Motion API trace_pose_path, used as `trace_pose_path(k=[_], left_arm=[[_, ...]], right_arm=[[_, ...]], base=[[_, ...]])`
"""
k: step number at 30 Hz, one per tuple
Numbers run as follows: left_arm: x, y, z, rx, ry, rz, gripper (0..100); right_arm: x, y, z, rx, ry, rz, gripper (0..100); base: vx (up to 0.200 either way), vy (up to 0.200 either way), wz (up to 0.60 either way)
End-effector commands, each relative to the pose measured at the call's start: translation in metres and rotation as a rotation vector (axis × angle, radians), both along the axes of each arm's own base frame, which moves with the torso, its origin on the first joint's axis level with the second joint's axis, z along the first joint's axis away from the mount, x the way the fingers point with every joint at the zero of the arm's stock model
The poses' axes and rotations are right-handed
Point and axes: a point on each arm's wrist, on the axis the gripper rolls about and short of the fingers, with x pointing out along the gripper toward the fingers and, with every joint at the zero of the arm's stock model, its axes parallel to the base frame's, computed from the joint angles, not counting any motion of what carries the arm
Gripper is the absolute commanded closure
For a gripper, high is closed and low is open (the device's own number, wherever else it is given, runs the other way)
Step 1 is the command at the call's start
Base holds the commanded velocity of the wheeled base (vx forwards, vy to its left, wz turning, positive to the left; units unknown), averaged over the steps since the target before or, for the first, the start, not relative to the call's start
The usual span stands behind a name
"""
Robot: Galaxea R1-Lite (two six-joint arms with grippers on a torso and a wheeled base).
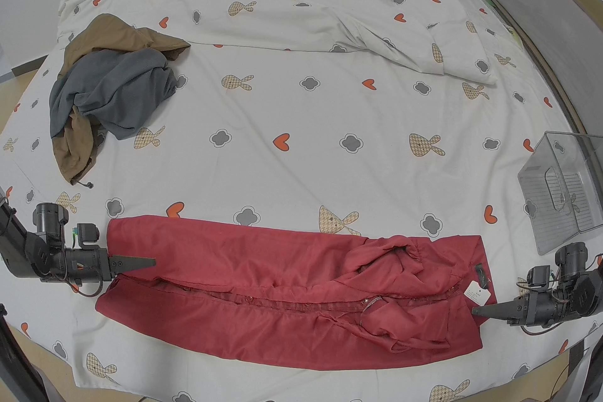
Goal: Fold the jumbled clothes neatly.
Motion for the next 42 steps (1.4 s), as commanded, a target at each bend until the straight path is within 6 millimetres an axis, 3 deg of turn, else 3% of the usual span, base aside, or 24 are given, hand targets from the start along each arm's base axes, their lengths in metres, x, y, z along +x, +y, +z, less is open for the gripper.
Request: trace_pose_path(k=[1, 22, 23, 34, 42], left_arm=[[-0.001, -0.001, -0.001, -0.002, 0.006, -0.002, 0], [-0.016, 0.004, -0.008, -0.007, 0.036, 0.025, 0], [-0.016, 0.004, -0.008, -0.007, 0.036, 0.025, 100], [-0.025, 0.001, -0.010, -0.014, 0.057, 0.025, 100], [-0.027, 0.011, 0.010, 0.012, -0.016, 0.067, 100]], right_arm=[[0.000, 0.000, 0.000, 0.001, 0.001, 0.001, 0], [0.001, 0.000, -0.001, 0.001, 0.001, 0.004, 0], [0.001, 0.000, -0.001, 0.001, 0.001, 0.004, 0], [0.002, 0.000, 0.000, 0.004, 0.006, 0.001, 0], [0.003, 0.000, 0.000, 0.009, 0.017, -0.003, 0]], base=[[0.000, 0.000, 0.00], [0.000, 0.000, 0.00], [0.000, 0.000, 0.00], [0.000, 0.000, 0.00], [0.000, 0.000, 0.00]])
